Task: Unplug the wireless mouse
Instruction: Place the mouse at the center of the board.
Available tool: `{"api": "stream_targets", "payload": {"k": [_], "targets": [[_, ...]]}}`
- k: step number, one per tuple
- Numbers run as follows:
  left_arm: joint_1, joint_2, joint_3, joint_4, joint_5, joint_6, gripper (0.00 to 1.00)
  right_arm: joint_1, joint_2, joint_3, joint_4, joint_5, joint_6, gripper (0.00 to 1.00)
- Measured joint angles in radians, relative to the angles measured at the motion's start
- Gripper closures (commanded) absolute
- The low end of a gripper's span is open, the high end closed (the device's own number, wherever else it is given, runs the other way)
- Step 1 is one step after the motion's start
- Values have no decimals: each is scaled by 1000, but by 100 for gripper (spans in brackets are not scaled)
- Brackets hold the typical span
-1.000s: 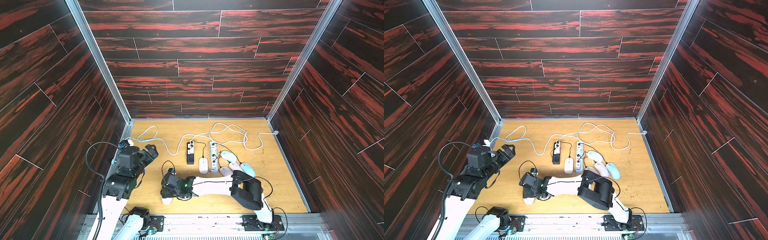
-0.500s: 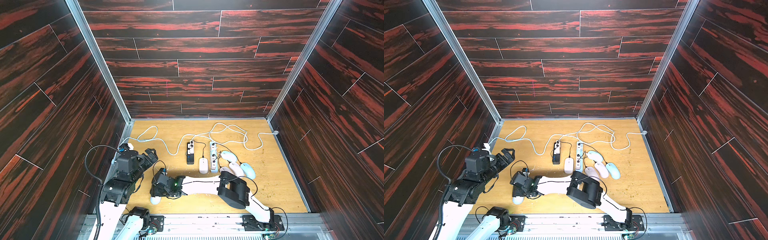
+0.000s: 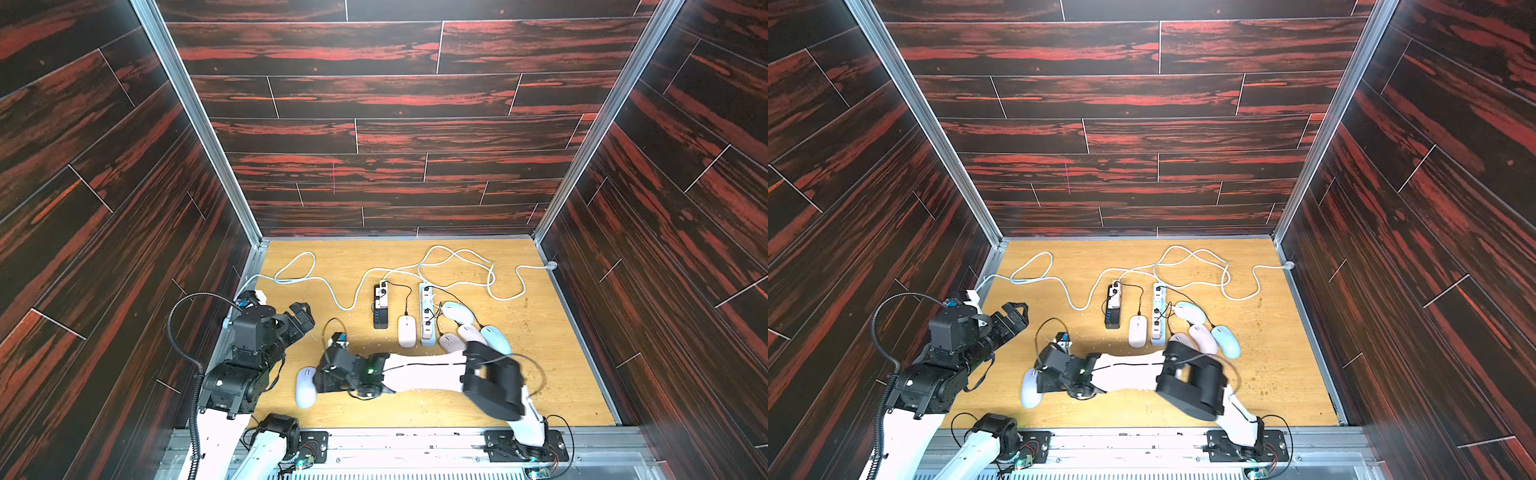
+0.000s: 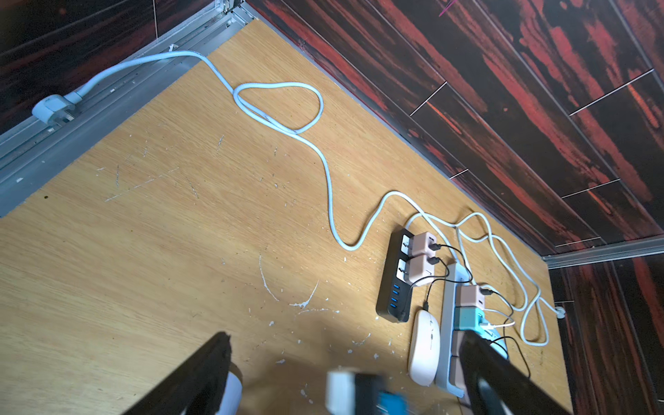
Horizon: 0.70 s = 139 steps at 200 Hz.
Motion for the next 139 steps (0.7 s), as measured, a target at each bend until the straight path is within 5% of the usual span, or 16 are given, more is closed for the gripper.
{"api": "stream_targets", "payload": {"k": [59, 92, 139], "targets": [[-64, 174, -37, 51, 27, 27, 2, -90, -449, -362, 111, 211, -114, 30], [-185, 322, -37, 148, 16, 40, 3, -204, -473, -388, 41, 186, -201, 34], [-198, 468, -119, 423, 109, -26, 3, -357, -352, -159, -161, 143, -290, 53]]}}
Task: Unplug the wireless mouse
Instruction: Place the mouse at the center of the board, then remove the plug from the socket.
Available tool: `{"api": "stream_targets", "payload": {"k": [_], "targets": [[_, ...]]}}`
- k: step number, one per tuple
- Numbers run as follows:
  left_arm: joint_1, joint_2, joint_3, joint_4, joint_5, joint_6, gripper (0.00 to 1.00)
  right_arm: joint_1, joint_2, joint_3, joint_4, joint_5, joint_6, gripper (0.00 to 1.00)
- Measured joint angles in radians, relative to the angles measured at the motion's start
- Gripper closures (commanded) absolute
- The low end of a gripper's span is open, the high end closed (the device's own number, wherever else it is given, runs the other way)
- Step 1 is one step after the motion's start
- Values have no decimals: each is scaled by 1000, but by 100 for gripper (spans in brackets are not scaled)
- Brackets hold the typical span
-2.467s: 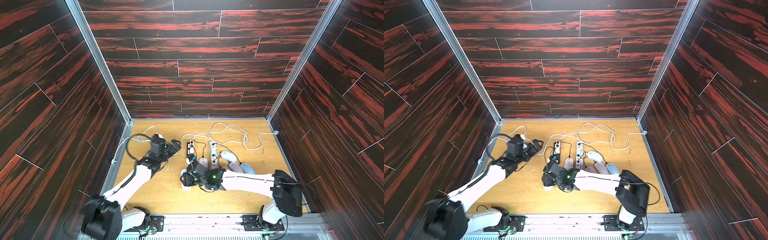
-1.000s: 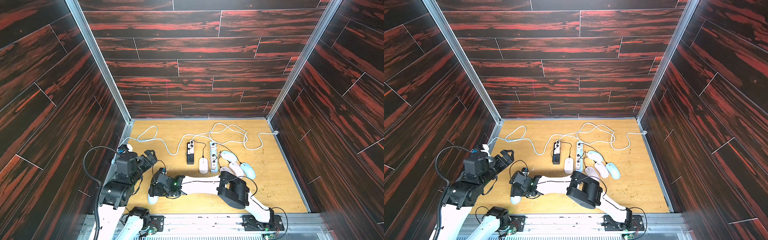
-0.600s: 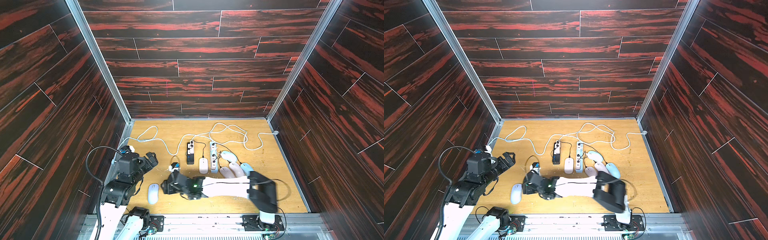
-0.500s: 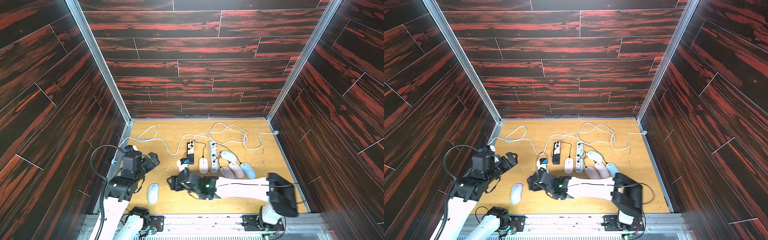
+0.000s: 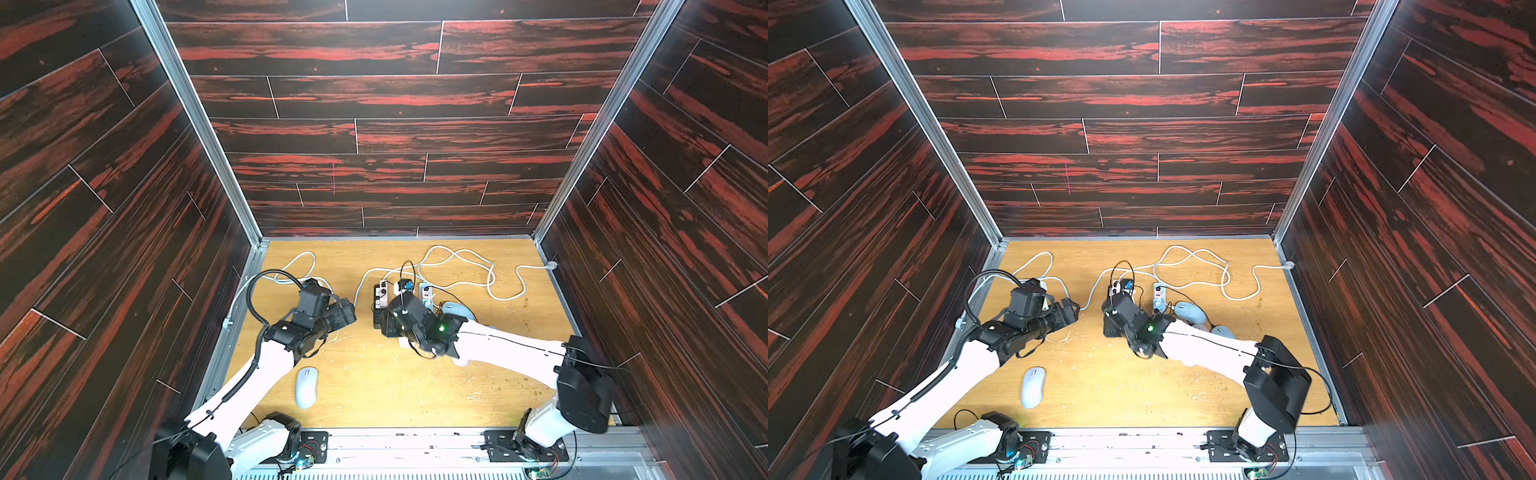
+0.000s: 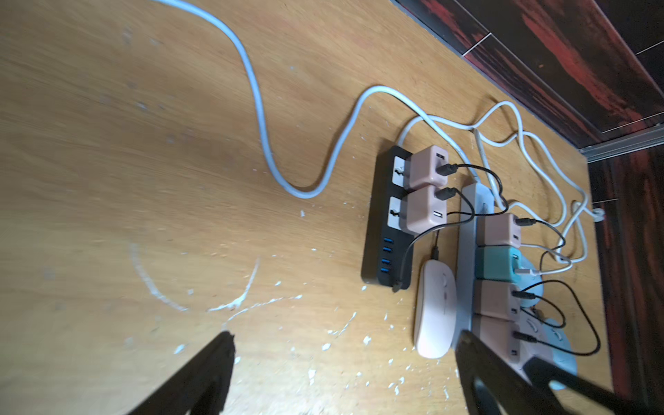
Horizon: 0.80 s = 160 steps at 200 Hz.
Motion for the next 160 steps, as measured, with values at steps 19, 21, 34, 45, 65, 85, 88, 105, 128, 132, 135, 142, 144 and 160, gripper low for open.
{"api": "stream_targets", "payload": {"k": [19, 21, 34, 45, 65, 85, 88, 105, 128, 132, 135, 142, 144, 160], "targets": [[2, 42, -31, 111, 28, -48, 3, -46, 63, 89, -53, -10, -23, 55], [3, 45, -34, 122, 30, -52, 3, -51, 70, 98, -59, -11, -27, 55], [8, 64, -51, 185, 49, -78, 3, -77, 121, 154, -95, -17, -42, 55], [23, 83, -54, 221, 63, -93, 3, -95, 163, 194, -118, -21, -55, 55], [70, 114, -53, 269, 99, -111, 3, -116, 238, 266, -164, -34, -77, 55], [122, 122, -53, 289, 129, -119, 3, -117, 295, 318, -186, -43, -94, 54], [129, 122, -53, 291, 130, -119, 3, -116, 302, 323, -188, -43, -96, 54], [159, 122, -53, 299, 140, -119, 3, -115, 336, 355, -209, -47, -104, 52], [174, 122, -53, 299, 150, -119, 3, -115, 372, 394, -236, -38, -106, 50], [174, 122, -53, 299, 153, -119, 3, -115, 375, 397, -238, -36, -106, 50], [174, 121, -53, 299, 153, -119, 3, -116, 378, 400, -240, -35, -106, 50], [174, 121, -53, 299, 156, -119, 3, -116, 386, 409, -248, -32, -106, 49], [174, 121, -53, 299, 155, -119, 3, -116, 388, 413, -251, -31, -106, 49], [174, 121, -54, 299, 156, -119, 3, -117, 415, 445, -266, -28, -106, 49]]}}
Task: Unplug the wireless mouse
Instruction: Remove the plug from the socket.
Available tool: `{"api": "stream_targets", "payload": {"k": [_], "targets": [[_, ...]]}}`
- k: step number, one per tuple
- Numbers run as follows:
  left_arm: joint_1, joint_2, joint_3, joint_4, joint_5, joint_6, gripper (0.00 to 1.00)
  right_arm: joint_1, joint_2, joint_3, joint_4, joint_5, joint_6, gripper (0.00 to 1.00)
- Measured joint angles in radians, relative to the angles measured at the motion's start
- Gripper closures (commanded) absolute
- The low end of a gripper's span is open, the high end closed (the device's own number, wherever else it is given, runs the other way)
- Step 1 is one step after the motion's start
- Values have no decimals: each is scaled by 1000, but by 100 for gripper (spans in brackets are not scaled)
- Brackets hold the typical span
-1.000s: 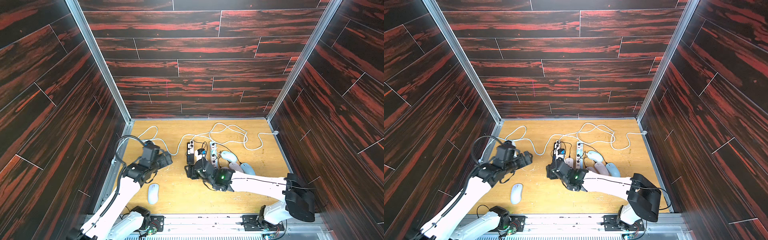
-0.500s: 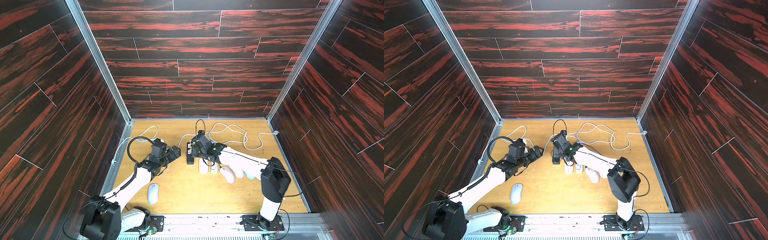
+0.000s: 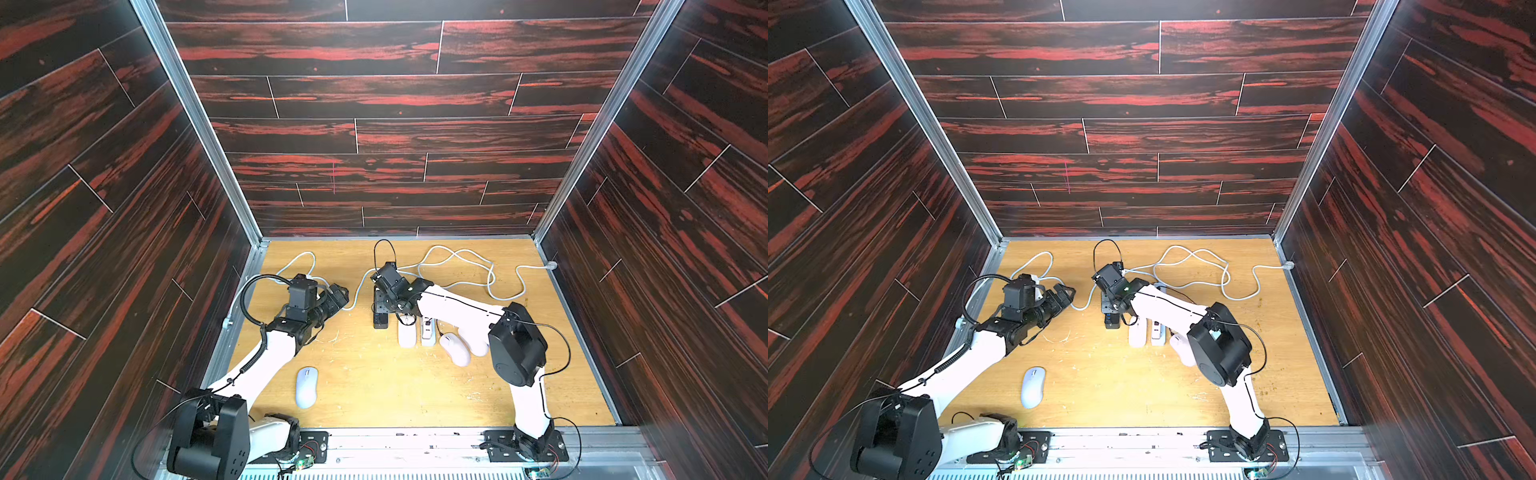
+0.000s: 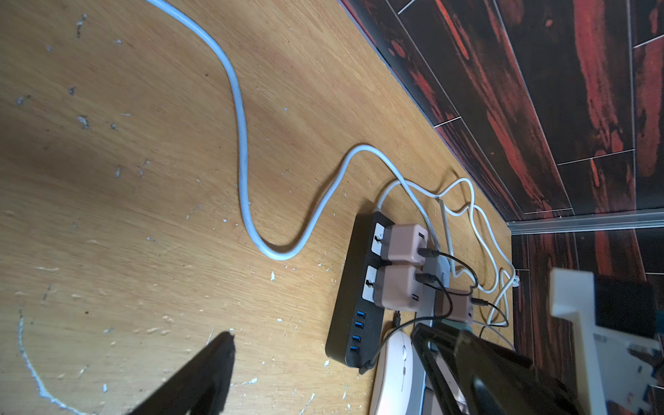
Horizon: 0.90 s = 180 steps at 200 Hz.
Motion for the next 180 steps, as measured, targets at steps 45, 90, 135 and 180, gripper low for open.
{"api": "stream_targets", "payload": {"k": [45, 90, 135, 180], "targets": [[1, 0, 0, 0, 4, 0, 3, -5, 85, 95, -41, 18, 1, 49], [3, 3, 0, 0, 11, 4, 3, -19, 164, 221, -113, 46, 13, 49], [5, 6, 6, -27, 29, 29, 3, -31, 226, 343, -192, 58, 23, 52], [6, 29, 27, -54, 70, 52, 4, -32, 256, 417, -275, 48, 45, 52]]}}
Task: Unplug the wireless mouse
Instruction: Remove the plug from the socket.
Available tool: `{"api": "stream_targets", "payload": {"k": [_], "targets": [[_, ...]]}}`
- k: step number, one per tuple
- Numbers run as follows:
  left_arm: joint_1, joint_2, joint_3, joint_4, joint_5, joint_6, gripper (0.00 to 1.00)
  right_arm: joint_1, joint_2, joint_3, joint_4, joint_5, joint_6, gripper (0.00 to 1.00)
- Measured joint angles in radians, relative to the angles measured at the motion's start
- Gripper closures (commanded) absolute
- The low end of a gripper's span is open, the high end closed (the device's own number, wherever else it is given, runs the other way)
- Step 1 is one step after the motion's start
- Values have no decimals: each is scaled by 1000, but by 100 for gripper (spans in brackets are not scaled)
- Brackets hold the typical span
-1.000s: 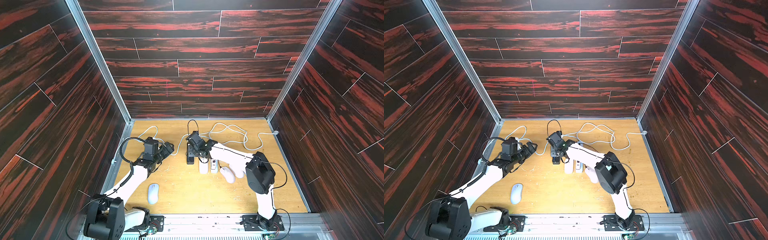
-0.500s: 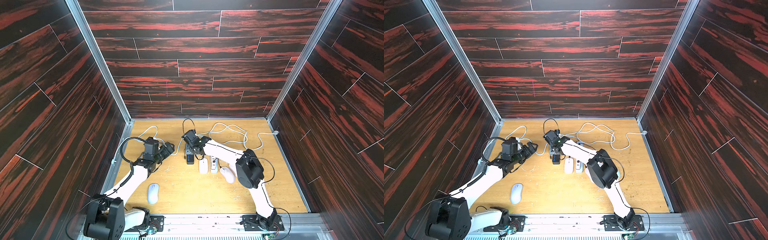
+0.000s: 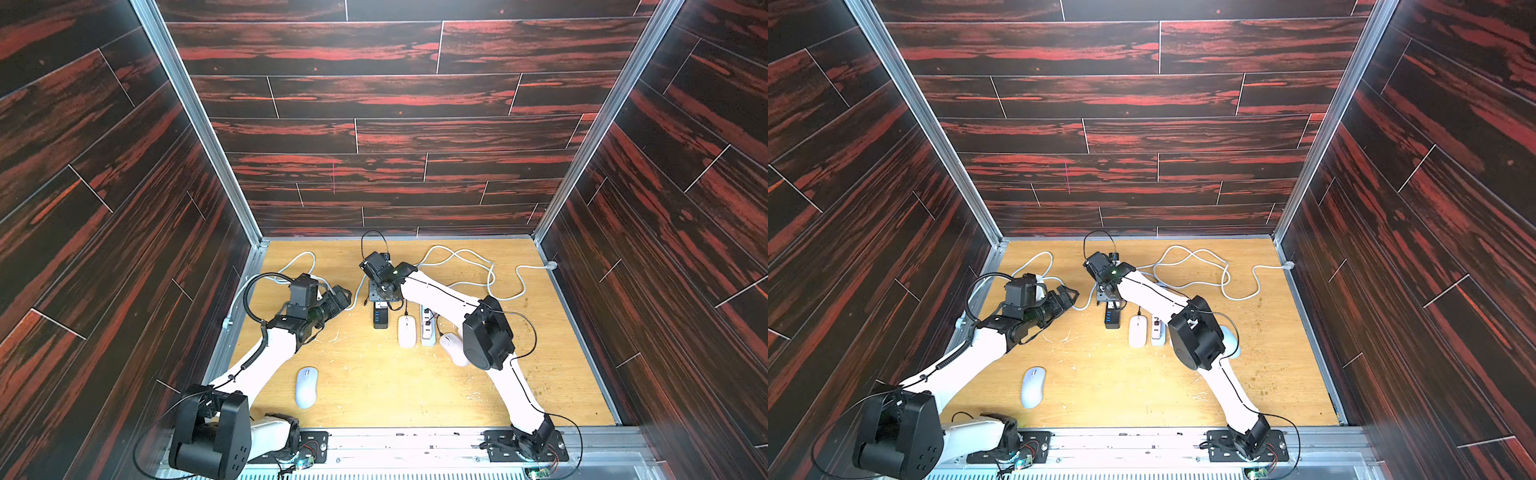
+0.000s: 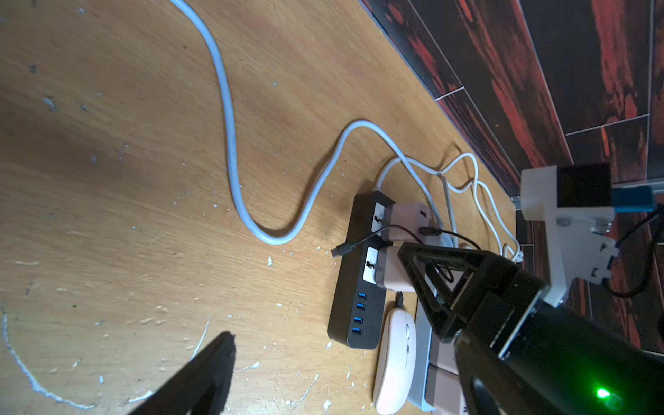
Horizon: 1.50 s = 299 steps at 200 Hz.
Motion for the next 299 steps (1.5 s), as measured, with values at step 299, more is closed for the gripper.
{"api": "stream_targets", "payload": {"k": [299], "targets": [[3, -125, -34, -74, 17, 20, 5, 1, 50, 50, -90, -28, 11, 74]]}}
